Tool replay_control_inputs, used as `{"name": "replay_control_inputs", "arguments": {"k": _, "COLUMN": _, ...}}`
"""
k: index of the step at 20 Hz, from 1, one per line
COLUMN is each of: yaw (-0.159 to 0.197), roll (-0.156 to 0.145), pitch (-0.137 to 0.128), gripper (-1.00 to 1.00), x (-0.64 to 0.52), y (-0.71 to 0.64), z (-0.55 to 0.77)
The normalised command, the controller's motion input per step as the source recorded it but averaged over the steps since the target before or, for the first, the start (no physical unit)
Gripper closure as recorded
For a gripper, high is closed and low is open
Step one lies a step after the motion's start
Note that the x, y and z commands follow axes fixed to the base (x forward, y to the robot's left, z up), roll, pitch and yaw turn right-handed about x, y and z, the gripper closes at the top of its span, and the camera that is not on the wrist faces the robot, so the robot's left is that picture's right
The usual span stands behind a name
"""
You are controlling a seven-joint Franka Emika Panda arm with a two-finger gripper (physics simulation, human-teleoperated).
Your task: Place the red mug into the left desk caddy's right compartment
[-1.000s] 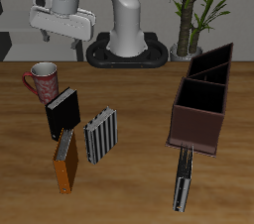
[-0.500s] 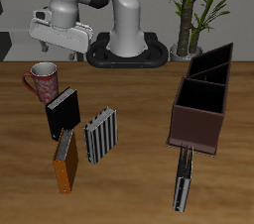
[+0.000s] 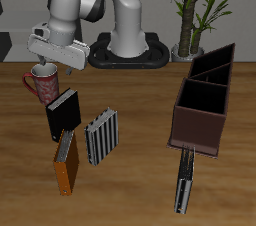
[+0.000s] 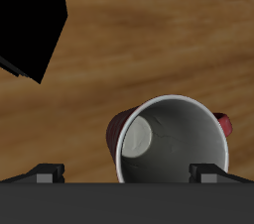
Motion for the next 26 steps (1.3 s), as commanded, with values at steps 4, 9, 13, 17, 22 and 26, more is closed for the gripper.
{"name": "replay_control_inputs", "arguments": {"k": 4, "yaw": -0.024, "roll": 0.023, "pitch": 0.064, "gripper": -1.00, "x": 0.10, "y": -0.04, "z": -0.40}}
{"name": "replay_control_inputs", "arguments": {"k": 9, "yaw": -0.028, "roll": 0.015, "pitch": 0.028, "gripper": 1.00, "x": 0.05, "y": 0.00, "z": -0.23}}
{"name": "replay_control_inputs", "arguments": {"k": 13, "yaw": -0.026, "roll": 0.025, "pitch": -0.003, "gripper": 1.00, "x": 0.07, "y": 0.03, "z": -0.13}}
{"name": "replay_control_inputs", "arguments": {"k": 17, "yaw": 0.014, "roll": 0.022, "pitch": 0.000, "gripper": 1.00, "x": 0.11, "y": 0.10, "z": 0.03}}
{"name": "replay_control_inputs", "arguments": {"k": 22, "yaw": 0.023, "roll": 0.023, "pitch": -0.038, "gripper": 1.00, "x": 0.06, "y": 0.16, "z": 0.30}}
{"name": "replay_control_inputs", "arguments": {"k": 26, "yaw": 0.041, "roll": 0.016, "pitch": -0.035, "gripper": 1.00, "x": 0.01, "y": 0.17, "z": 0.35}}
